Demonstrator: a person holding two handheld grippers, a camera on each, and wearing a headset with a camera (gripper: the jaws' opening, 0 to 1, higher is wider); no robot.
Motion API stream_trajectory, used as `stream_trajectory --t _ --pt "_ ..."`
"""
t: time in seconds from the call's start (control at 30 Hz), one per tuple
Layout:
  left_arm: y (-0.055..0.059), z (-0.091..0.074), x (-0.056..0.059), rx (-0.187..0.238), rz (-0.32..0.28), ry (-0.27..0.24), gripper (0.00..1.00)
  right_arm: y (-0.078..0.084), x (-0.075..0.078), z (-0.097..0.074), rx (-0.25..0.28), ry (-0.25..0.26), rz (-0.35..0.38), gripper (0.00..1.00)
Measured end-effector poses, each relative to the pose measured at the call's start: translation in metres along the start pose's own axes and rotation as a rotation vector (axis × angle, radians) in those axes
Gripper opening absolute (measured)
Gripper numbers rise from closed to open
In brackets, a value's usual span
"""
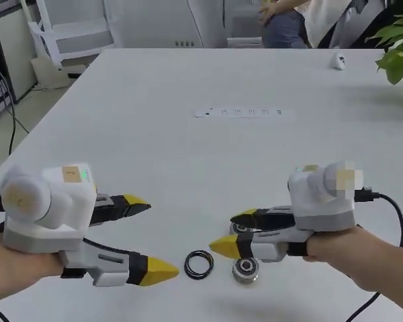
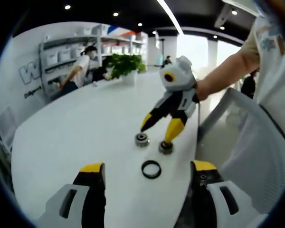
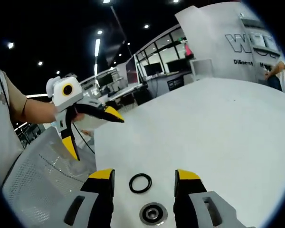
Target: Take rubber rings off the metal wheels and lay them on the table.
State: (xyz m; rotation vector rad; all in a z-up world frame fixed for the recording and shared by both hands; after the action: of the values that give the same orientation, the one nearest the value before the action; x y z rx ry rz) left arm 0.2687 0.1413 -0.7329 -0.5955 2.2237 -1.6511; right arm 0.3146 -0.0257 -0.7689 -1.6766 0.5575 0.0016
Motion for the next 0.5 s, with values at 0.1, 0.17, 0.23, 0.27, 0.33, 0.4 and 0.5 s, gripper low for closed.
stream_trajectory --t 0.1,0.17,0.23,0.27,0.33,0.4,0.5 --pt "-0.004 -0.001 0.0 0.005 0.004 -0.002 0.74 -0.006 0.001 -0.007 0.009 0.004 -0.019 0.51" --pt "-0.006 -0.002 -0.001 0.01 0.006 -0.005 0.74 -0.008 0.001 -0.012 0.017 0.006 -0.015 0.53" --pt "-0.008 -0.003 -0.002 0.014 0.004 -0.01 0.75 -0.011 0.001 -0.017 0.028 0.016 -0.017 0.55" --pt "-0.009 -0.004 -0.003 0.018 0.003 -0.014 0.75 -0.012 0.001 -0.02 0.033 0.02 -0.025 0.56" --pt "-0.012 -0.006 -0.004 0.023 0.003 -0.02 0.75 -0.014 0.002 -0.024 0.037 0.029 -0.046 0.6" --pt "-0.013 -0.007 -0.004 0.026 0.004 -0.024 0.75 -0.015 0.0 -0.03 0.033 0.029 -0.077 0.62" --pt "-0.015 -0.009 -0.004 0.031 0.006 -0.029 0.75 -0.016 0.0 -0.037 0.026 0.034 -0.104 0.63"
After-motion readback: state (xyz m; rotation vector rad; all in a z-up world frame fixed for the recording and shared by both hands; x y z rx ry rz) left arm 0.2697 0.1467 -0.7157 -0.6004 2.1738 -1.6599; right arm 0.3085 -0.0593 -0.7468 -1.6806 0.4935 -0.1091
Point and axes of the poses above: the centre of the closed fingertips' face, and the gripper's own axes: z roughly forward along the fingers, x roughly to its right, y roughly out of its underside, the point moved 6 cm from there along -z, roughly backward along the fingers, and after that the axes turned 15 degrees about x, right-handed, at the moved point
